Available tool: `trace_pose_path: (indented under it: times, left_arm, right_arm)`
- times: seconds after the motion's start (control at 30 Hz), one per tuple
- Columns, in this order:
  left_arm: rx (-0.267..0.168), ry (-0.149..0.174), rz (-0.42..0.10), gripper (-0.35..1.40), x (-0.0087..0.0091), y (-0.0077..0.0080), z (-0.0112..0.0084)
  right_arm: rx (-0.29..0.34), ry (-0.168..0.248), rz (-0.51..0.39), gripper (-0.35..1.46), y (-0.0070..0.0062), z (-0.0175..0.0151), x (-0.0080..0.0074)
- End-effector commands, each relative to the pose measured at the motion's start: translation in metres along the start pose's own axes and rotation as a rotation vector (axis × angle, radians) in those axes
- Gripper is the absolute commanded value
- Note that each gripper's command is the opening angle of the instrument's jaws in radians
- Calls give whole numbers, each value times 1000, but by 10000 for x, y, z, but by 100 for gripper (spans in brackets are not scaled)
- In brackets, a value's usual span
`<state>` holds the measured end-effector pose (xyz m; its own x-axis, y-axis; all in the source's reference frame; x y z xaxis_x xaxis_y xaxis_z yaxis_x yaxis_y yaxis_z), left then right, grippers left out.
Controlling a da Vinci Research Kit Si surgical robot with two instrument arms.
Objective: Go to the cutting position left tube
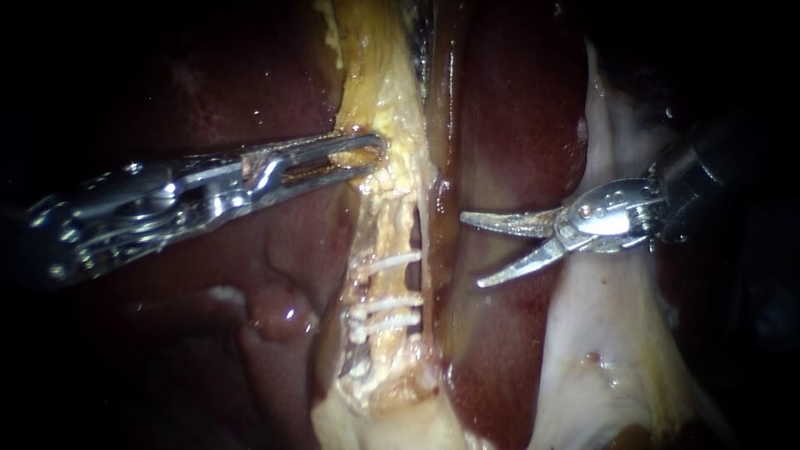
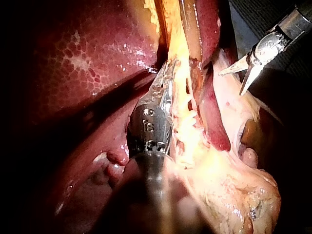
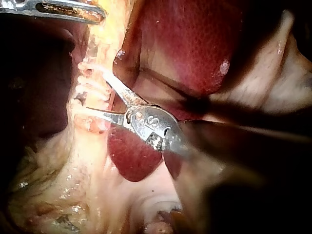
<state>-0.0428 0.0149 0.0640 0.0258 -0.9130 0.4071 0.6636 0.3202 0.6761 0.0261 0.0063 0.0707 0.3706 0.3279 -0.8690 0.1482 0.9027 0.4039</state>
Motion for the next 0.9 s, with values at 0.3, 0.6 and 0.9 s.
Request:
trace_pose_path:
  times: [0.3,0.6,0.9]
  left_arm:
    - [-8,2,-9,-35,-28,17,-37]
    - [-22,-53,-30,-35,-60,30,-89]
    - [-22,-71,-47,-35,-68,11,-103]
  right_arm:
    - [77,18,33,144,-13,15,-5]
    - [168,1,173,144,-31,68,-30]
    - [213,-13,258,144,-30,107,-46]
